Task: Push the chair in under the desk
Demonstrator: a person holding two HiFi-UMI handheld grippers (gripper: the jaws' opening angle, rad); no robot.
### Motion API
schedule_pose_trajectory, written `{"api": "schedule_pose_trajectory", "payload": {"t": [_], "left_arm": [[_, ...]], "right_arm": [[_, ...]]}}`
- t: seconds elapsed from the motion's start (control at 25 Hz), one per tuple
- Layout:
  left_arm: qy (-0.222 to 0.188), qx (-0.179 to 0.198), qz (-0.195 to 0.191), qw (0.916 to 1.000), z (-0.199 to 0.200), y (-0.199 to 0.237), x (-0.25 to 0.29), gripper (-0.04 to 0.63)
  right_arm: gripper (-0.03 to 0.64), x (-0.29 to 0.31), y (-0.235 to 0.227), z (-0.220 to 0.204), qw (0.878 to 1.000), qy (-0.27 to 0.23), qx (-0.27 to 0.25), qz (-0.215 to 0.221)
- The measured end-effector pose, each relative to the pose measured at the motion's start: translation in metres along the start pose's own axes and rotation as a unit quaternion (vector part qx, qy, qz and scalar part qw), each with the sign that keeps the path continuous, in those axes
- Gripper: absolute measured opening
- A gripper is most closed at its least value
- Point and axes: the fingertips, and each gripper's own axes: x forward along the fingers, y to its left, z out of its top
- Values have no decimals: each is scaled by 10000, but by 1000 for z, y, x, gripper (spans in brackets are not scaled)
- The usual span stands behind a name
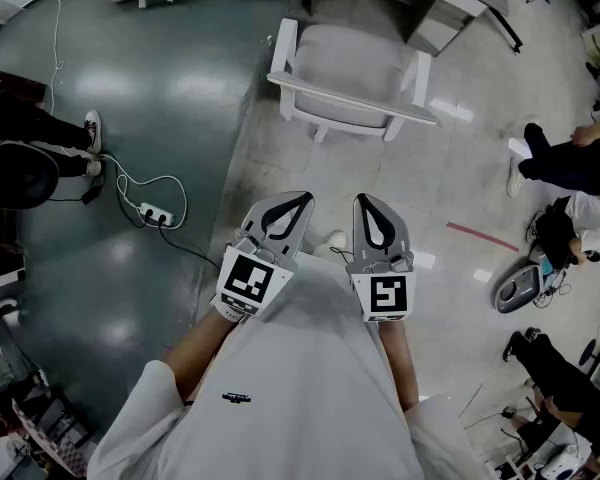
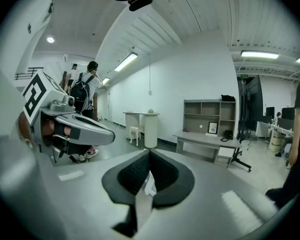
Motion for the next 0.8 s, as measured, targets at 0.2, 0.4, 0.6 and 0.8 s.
{"api": "schedule_pose_trajectory", "payload": {"t": [0.2,0.4,0.6,0.8], "left_arm": [[-113,105,-26,9999,12,8,-10,8],[-184,124,-110,9997,13,21,-12,8],[-278,123,-92,9995,24,46,-21,8],[-370,95,-6,9993,31,83,-32,8]], "right_arm": [[13,5,9,17,9999,-91,-32,-47],[14,11,13,20,9997,-179,-53,-186],[12,18,12,29,9987,-324,193,-348],[13,38,8,39,9980,-313,66,-543]]}}
